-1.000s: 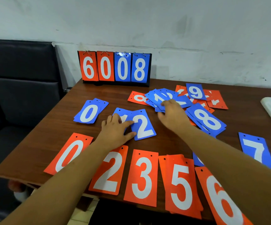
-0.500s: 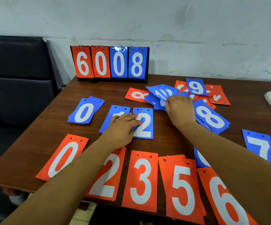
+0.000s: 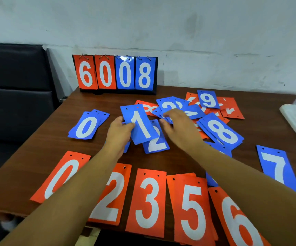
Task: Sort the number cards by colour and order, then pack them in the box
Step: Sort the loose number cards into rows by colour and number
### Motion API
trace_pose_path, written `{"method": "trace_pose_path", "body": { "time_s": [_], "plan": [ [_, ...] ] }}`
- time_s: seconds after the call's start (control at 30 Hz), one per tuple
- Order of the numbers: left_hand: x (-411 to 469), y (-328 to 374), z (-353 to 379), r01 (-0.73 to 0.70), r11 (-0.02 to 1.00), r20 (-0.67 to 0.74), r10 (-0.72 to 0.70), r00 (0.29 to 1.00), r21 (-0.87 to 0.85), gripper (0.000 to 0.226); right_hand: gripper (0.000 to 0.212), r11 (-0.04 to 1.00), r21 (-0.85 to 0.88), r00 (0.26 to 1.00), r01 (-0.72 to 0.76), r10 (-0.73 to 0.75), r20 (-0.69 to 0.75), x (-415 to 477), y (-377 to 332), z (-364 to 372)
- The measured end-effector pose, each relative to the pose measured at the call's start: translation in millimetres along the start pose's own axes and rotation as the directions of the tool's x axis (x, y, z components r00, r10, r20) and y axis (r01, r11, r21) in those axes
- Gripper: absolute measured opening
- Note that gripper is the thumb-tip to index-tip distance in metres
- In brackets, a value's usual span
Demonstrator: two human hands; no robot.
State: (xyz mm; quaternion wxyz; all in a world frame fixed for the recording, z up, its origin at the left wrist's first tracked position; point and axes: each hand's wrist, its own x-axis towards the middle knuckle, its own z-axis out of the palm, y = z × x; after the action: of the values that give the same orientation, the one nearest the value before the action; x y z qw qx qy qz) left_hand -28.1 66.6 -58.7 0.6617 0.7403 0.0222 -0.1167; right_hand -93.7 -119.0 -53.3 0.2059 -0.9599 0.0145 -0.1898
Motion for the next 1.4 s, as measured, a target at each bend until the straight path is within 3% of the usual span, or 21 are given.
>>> {"method": "trace_pose_path", "body": {
  "time_s": [0.1,0.2,0.3,0.43,0.5,0.63,0.77,0.83,0.9,0.93,1.0,1.13,1.27,1.4],
  "plan": [
    [2,-5,-4,-0.002,0.996,-0.019,0.004,1.000,0.089,0.020,0.057,0.955,-0.186,0.951,-0.229,0.261,0.169,21,32,3],
    [8,-7,-10,-0.069,0.996,-0.001,0.069,0.998,0.055,0.019,0.055,0.936,-0.240,0.923,-0.257,0.311,0.225,31,46,7],
    [15,-8,-18,-0.063,0.998,-0.027,0.063,0.998,0.005,0.028,0.035,0.920,-0.356,0.962,-0.164,0.229,0.148,33,45,9],
    [17,-10,-22,-0.008,0.998,-0.070,0.013,0.997,0.060,0.028,0.026,0.910,-0.350,0.974,-0.223,0.223,-0.043,29,43,8],
    [18,-11,-23,-0.010,0.998,-0.077,0.014,0.997,0.062,0.035,0.020,0.912,-0.306,0.962,-0.273,0.251,-0.109,29,39,4],
    [12,-13,-27,-0.036,0.999,-0.075,0.039,0.996,0.038,0.042,0.020,0.945,-0.170,0.960,-0.280,0.273,-0.064,28,29,-1],
    [-2,-5,-30,-0.069,0.998,-0.038,0.069,0.997,-0.007,0.051,0.020,0.997,-0.008,0.933,-0.079,0.071,-0.352,13,-2,-18],
    [-9,-1,-30,-0.074,0.997,-0.005,0.073,0.997,-0.027,0.040,0.018,0.996,0.049,0.956,0.068,-0.051,-0.288,-2,-27,-20],
    [-17,3,-28,-0.031,0.989,0.043,0.038,0.998,-0.146,0.021,0.018,0.984,0.067,0.981,0.163,-0.155,-0.120,-20,-44,-15],
    [-21,4,-28,0.004,0.974,0.070,0.012,0.997,-0.225,0.018,0.017,0.980,0.107,0.985,0.169,-0.166,-0.037,-29,-48,-11],
    [-29,6,-27,0.052,0.948,0.104,-0.020,0.994,-0.313,0.032,0.017,0.976,0.187,0.988,0.113,-0.130,0.080,-42,-51,-5],
    [-41,4,-30,0.092,0.932,0.113,-0.056,0.992,-0.351,0.043,0.020,0.980,0.198,0.983,0.010,-0.045,0.175,-53,-53,-3],
    [-46,0,-40,-0.085,0.991,0.129,0.099,0.987,-0.106,0.021,0.026,0.934,0.337,0.974,-0.117,0.042,0.222,-51,-62,-7],
    [-46,10,-43,-0.117,0.989,0.210,0.097,0.973,0.086,0.023,0.037,0.774,0.509,0.925,-0.377,0.346,0.158,-33,-66,-7]
  ]
}}
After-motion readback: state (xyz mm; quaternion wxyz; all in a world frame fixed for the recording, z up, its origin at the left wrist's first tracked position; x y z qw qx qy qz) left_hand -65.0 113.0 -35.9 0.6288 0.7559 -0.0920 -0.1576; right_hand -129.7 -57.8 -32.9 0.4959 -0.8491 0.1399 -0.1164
